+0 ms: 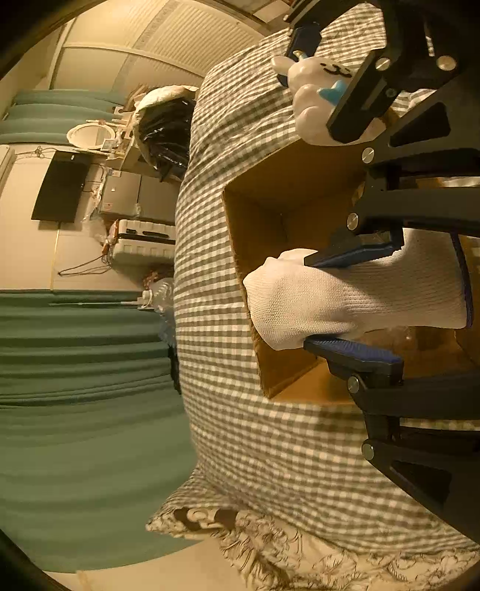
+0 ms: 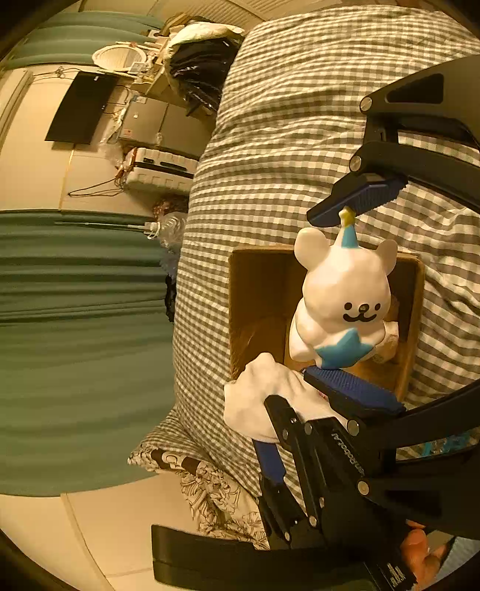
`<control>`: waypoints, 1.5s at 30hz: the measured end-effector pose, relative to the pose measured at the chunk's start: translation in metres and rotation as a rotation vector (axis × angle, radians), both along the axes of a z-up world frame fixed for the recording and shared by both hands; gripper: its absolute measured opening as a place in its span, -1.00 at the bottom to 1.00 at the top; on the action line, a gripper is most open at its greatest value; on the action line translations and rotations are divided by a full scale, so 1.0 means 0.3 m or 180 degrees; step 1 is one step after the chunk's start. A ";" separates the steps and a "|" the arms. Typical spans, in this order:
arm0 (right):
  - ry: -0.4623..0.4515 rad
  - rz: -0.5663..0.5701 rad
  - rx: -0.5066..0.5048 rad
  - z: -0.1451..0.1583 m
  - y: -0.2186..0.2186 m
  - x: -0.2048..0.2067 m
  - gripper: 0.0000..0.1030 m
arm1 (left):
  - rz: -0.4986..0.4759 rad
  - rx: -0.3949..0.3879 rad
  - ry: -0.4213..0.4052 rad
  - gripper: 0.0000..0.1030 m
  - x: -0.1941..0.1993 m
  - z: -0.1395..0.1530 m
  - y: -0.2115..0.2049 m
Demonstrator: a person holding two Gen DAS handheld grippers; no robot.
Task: Organize objects
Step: 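Lower the sock and figurine into the box and open both tools, then grasp the teal blister pack with the left tool while the right grasps the Vinda tissues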
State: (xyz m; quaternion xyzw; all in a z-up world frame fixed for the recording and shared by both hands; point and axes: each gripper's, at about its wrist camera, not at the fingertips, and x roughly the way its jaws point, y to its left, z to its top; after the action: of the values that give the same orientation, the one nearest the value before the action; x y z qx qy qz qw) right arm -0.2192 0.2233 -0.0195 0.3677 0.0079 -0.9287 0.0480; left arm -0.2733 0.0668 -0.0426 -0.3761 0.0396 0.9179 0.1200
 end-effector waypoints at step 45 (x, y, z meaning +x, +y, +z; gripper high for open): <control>-0.0660 0.0112 0.0248 -0.243 -0.249 0.512 0.79 | 0.0527 -0.0252 -0.0281 1.00 0.616 -0.220 -0.384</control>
State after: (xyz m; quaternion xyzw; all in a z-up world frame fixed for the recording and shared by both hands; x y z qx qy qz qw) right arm -0.0655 0.1485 -0.0923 0.4631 0.0454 -0.8837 0.0506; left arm -0.0886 -0.0484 -0.1086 -0.4226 0.0394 0.9049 0.0304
